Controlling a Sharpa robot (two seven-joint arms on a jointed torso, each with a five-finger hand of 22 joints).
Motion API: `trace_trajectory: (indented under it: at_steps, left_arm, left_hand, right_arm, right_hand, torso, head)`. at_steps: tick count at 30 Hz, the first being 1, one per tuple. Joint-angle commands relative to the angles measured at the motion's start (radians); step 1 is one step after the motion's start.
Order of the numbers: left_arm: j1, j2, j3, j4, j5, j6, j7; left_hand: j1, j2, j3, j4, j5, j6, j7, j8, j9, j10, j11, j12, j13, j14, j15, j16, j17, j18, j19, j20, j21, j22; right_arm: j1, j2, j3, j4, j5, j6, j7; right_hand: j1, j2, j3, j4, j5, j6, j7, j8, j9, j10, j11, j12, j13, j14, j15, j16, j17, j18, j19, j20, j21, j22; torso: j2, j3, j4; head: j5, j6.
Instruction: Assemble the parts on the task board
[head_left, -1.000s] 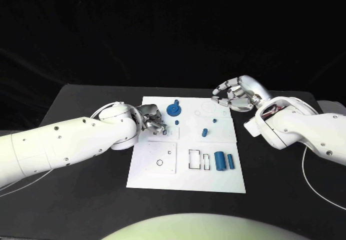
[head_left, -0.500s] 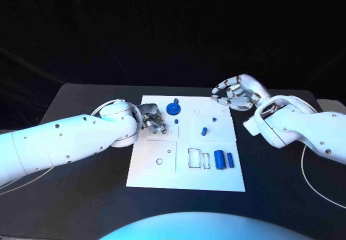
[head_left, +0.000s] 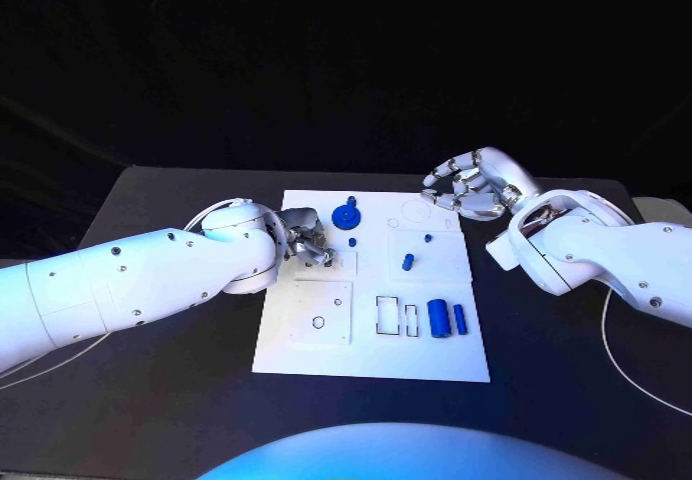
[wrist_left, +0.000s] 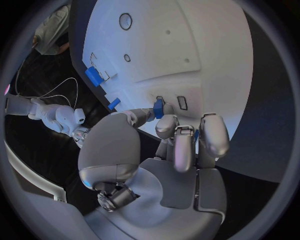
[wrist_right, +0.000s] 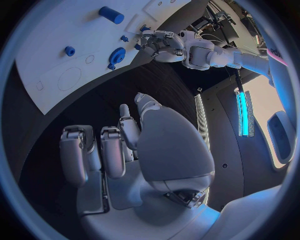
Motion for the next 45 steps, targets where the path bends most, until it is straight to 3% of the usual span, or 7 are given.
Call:
trace_trajectory:
  at_steps: [1, 9, 28, 45]
  left_arm:
    - [-0.004, 0.003, -0.003, 0.0, 0.011, 0.02, -0.008]
    - [-0.004, 0.003, -0.003, 0.0, 0.012, 0.014, -0.008]
    - [-0.003, -0.002, -0.003, -0.001, 0.011, 0.076, -0.013]
    - [-0.004, -0.003, -0.003, 0.002, 0.033, 0.053, -0.011]
  left_hand:
    - [0.001, 0.006, 0.171, -0.177, -0.003, 0.023, -0.027, 0.003, 0.002, 0.003, 0.001, -0.003, -0.002, 0.095, -0.004, 0.005, 0.228, -0.01, 0.007, 0.0, 0.006, 0.001]
    - [0.001, 0.007, 0.171, -0.177, -0.004, 0.023, -0.027, 0.003, 0.001, 0.004, 0.001, -0.002, -0.001, 0.095, -0.004, 0.006, 0.229, -0.01, 0.007, 0.0, 0.006, 0.001]
    - [0.002, -0.007, 0.158, -0.181, -0.014, 0.023, -0.03, 0.004, -0.001, 0.01, -0.001, 0.001, 0.004, 0.095, -0.005, 0.006, 0.23, -0.011, 0.009, -0.001, 0.008, 0.005]
    - [0.005, -0.001, 0.152, -0.175, -0.017, 0.027, -0.031, 0.006, -0.002, 0.011, -0.002, -0.001, 0.0, 0.096, -0.006, 0.007, 0.232, -0.012, 0.01, -0.002, 0.008, 0.007]
  right_arm:
    - [-0.001, 0.001, 0.0, 0.001, -0.008, 0.004, 0.007]
    - [-0.001, 0.001, 0.0, 0.0, -0.007, 0.004, 0.008]
    - [-0.002, 0.001, 0.0, -0.001, -0.007, 0.006, 0.007]
    - [-0.003, 0.002, 0.0, -0.001, -0.007, 0.005, 0.007]
  right_hand:
    - [-0.006, -0.006, 0.004, 0.001, 0.006, -0.004, -0.001, 0.006, 0.001, 0.0, -0.005, 0.0, 0.014, 0.082, -0.008, -0.003, 0.181, 0.007, 0.059, -0.006, -0.005, 0.212]
    - [-0.006, -0.006, 0.004, 0.001, 0.006, -0.004, -0.001, 0.006, 0.001, 0.0, -0.005, 0.0, 0.014, 0.082, -0.008, -0.003, 0.181, 0.007, 0.059, -0.006, -0.005, 0.212]
    - [-0.007, -0.006, 0.006, 0.001, 0.006, -0.004, -0.001, 0.007, 0.002, 0.001, -0.005, 0.0, 0.014, 0.082, -0.008, -0.003, 0.18, 0.007, 0.06, -0.006, -0.005, 0.213]
    - [-0.007, -0.006, 0.006, 0.001, 0.006, -0.004, -0.001, 0.007, 0.002, 0.001, -0.005, 0.0, 0.014, 0.082, -0.008, -0.003, 0.18, 0.007, 0.06, -0.006, -0.005, 0.213]
  torso:
    - [0.0, 0.0, 0.0002]
    - [0.0, -0.0003, -0.0001]
    - [0.0, -0.0006, -0.0003]
    - [0.0, -0.0009, -0.0004]
  head:
    - [0.0, 0.0]
    - [0.001, -0.002]
    - [0.001, -0.008]
    - [-0.001, -0.007]
